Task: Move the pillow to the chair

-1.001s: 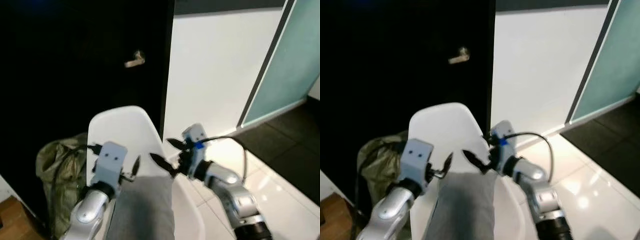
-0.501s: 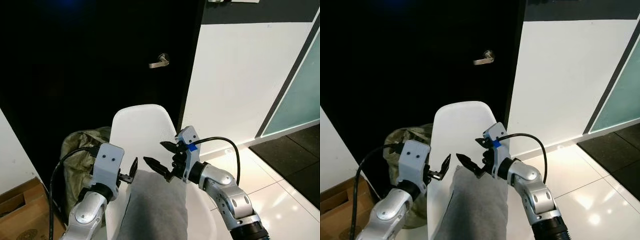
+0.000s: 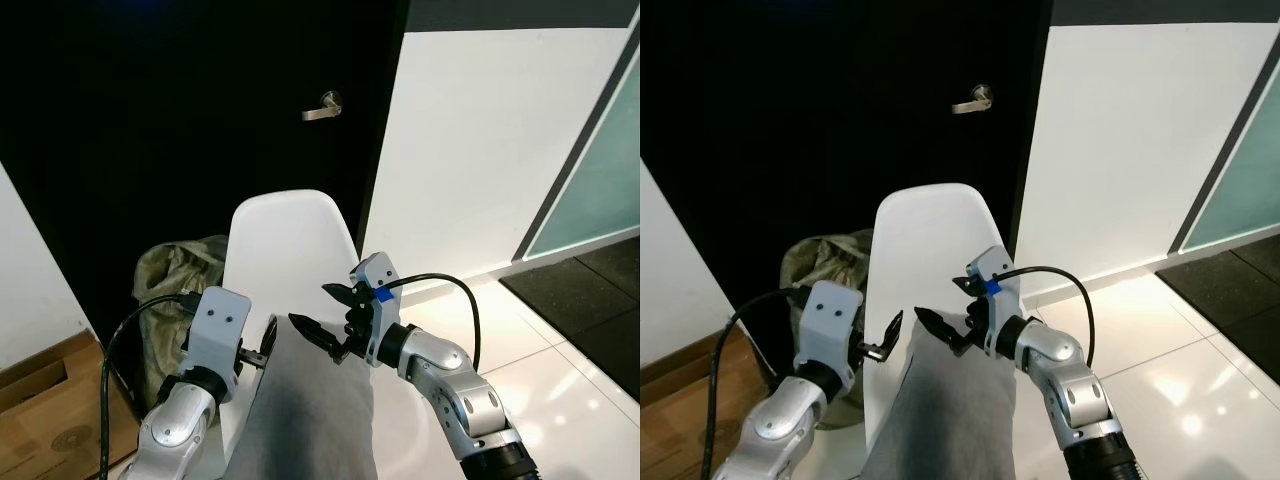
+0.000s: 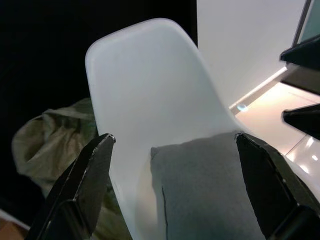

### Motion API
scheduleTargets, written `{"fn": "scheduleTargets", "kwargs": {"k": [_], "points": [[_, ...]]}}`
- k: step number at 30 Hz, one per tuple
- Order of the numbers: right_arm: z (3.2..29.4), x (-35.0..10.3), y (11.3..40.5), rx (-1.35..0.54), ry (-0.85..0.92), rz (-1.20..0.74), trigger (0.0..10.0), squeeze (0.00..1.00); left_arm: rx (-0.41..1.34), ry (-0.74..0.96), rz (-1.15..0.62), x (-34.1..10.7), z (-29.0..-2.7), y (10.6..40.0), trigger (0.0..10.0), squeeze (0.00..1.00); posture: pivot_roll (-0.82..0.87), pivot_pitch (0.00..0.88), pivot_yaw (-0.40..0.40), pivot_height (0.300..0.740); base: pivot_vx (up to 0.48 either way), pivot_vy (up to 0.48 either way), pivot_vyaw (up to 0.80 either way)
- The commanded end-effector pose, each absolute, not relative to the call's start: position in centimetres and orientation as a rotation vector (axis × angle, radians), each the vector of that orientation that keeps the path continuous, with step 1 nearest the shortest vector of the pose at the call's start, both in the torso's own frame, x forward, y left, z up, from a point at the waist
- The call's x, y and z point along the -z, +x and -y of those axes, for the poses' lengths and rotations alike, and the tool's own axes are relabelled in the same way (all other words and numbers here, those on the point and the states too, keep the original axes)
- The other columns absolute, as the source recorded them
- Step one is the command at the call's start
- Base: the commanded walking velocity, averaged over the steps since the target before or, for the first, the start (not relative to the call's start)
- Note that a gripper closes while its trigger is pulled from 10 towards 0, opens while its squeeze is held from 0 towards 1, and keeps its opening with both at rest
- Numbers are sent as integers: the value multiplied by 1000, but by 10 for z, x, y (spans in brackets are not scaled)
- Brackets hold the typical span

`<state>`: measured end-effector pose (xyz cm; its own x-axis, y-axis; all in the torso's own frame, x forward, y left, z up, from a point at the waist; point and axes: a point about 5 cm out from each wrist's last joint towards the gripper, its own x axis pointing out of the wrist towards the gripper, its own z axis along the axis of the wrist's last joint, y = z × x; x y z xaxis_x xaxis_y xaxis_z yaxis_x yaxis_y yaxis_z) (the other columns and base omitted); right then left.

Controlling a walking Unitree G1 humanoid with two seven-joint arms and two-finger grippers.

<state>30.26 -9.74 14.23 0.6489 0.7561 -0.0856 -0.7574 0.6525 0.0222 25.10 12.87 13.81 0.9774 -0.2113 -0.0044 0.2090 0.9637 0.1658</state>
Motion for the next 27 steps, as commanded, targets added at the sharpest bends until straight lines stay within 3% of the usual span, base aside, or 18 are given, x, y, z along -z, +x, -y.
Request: {"fn": "scheduleTargets", "kwargs": {"k": [1, 17, 27], "points": [[97, -141, 303, -860, -20, -104, 10000, 0, 213, 171, -12, -134, -130, 250, 10000, 0, -141, 0, -62, 697, -416, 0, 0], [96, -140, 302, -858, -60, -106, 10000, 0, 219, 188, -15, -134, -128, 249, 10000, 0, -144, 8, -60, 697, -408, 0, 0], [96, -139, 302, -845, -84, -115, 10000, 0, 237, 226, -12, -139, -124, 250, 10000, 0, -147, 10, -59, 697, 0, 0, 0]]}}
